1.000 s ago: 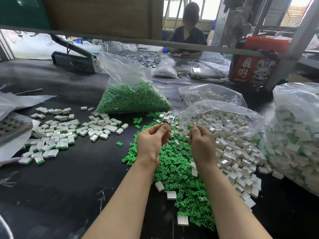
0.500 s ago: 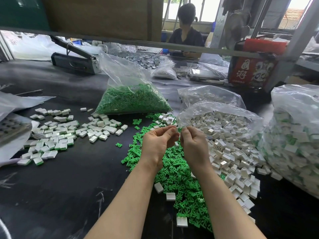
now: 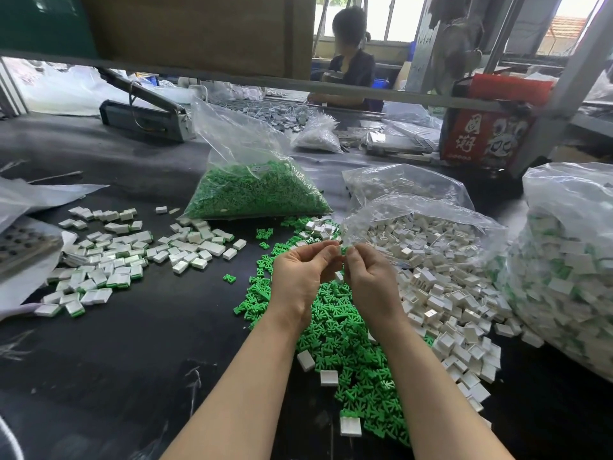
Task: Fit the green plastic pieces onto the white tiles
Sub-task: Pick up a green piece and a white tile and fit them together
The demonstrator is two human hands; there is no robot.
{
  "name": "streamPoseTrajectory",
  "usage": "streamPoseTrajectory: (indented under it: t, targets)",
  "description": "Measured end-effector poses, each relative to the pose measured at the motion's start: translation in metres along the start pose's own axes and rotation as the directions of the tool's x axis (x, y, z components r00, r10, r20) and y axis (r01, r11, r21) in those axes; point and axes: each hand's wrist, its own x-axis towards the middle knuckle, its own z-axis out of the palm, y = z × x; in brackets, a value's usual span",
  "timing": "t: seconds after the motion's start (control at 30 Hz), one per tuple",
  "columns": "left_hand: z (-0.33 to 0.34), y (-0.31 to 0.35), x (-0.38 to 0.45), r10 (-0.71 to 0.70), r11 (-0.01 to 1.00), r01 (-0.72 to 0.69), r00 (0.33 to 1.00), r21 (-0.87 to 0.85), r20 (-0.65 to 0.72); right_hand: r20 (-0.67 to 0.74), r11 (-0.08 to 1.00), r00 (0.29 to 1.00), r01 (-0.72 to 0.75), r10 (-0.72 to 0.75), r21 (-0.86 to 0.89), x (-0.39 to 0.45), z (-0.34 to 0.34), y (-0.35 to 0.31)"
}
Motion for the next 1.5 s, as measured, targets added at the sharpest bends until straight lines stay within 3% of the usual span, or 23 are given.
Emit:
streamPoseTrajectory:
  t: [0.43,0.7,0.83,1.1,1.27,1.5]
  targets:
    - [0.001,-0.003,-0.001,0.020,0.998,-0.022,1.000,-0.054,-0.023,0.017,0.993,0.999,0.029,-0.027,-0.114,-0.001,0.000,0.002]
    - [-0.002,-0.001,0.002,-0.042,0.999,0.042,0.999,0.029,-0.006,0.061,0.975,0.997,0.055,-0.042,-0.216,-0.001,-0.008,0.006]
    - [-0.005,0.001,0.003,-0.082,0.996,0.082,0.997,0.044,-0.010,0.069,0.998,0.997,0.024,-0.021,-0.053,-0.001,-0.011,0.003]
    - [-0.010,0.003,0.007,-0.155,0.987,0.155,0.988,0.032,-0.004,-0.030,0.995,0.995,0.093,-0.092,0.042,-0.002,-0.011,-0.003]
    - [-0.012,0.004,0.009,-0.168,0.986,0.168,0.986,0.006,0.011,-0.028,0.959,0.999,-0.009,0.017,0.283,-0.004,-0.014,-0.006]
    - [-0.012,0.002,0.009,-0.202,0.979,0.203,0.978,-0.022,0.043,-0.093,0.975,0.995,0.058,-0.039,0.216,-0.004,-0.009,-0.003]
